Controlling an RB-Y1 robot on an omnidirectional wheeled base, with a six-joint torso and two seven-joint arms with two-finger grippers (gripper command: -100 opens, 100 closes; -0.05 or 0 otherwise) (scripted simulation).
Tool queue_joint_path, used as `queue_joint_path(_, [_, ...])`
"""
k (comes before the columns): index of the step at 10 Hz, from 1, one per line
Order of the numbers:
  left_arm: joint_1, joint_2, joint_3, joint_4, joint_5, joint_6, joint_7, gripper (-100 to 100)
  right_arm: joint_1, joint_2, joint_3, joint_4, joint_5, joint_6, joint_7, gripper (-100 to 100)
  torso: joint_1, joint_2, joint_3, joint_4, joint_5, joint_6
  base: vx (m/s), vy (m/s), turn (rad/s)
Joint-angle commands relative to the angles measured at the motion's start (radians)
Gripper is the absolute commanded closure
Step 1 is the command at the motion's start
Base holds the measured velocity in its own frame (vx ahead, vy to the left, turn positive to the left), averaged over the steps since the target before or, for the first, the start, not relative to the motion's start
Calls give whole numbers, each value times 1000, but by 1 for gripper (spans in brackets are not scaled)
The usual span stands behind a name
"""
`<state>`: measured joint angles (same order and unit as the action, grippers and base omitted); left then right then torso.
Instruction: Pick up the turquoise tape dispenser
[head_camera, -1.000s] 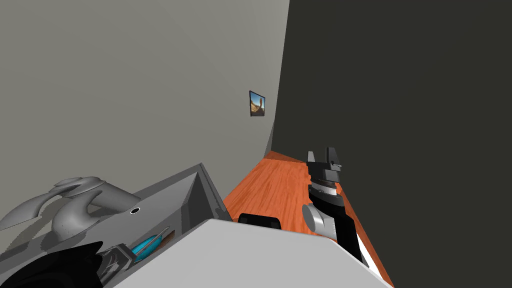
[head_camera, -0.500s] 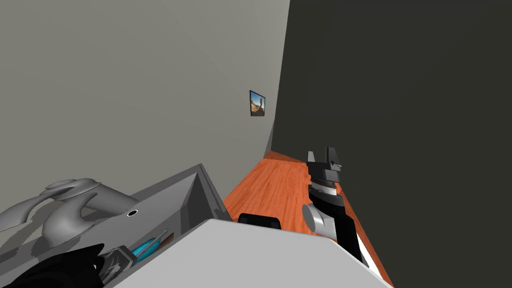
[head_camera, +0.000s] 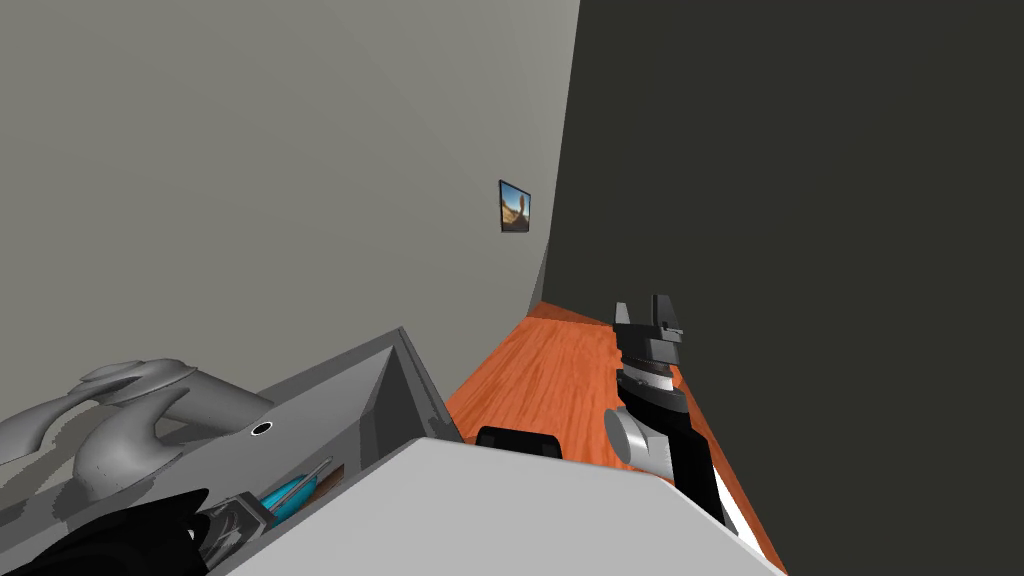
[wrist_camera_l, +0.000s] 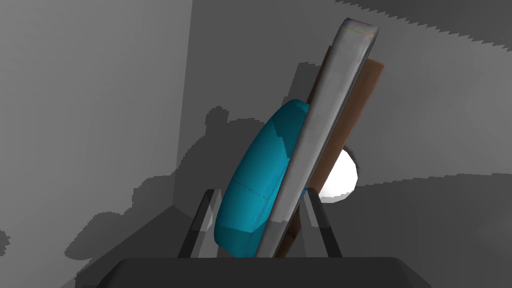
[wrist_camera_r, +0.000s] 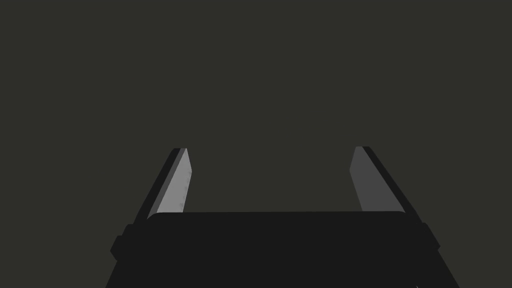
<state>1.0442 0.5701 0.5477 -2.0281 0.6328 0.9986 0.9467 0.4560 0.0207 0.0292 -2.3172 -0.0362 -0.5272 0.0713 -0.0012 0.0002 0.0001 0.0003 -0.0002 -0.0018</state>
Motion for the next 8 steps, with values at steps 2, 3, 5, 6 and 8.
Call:
queue_joint_path(2, [0,0,0,0,0,0,0,100,0,0,0,0,0,0,0,0,0,0,0,0,0,0,0,0,0])
queue_joint_path(3, [0,0,0,0,0,0,0,0,0,0,0,0,0,0,0,0,0,0,0,0,0,0,0,0,0])
queue_joint_path(5, [23,11,13,-44,9,23,24,100,0,0,0,0,0,0,0,0,-1,1,0,0,-1,0,-10,-8,18])
queue_joint_path(6, [38,18,22,-72,16,36,38,100,0,0,0,0,0,0,0,0,-2,1,0,0,-1,0,-15,-12,16])
queue_joint_path(8, [30,15,18,-62,12,32,33,0,0,0,0,0,0,0,0,0,-2,1,1,0,-1,0,-4,-3,2])
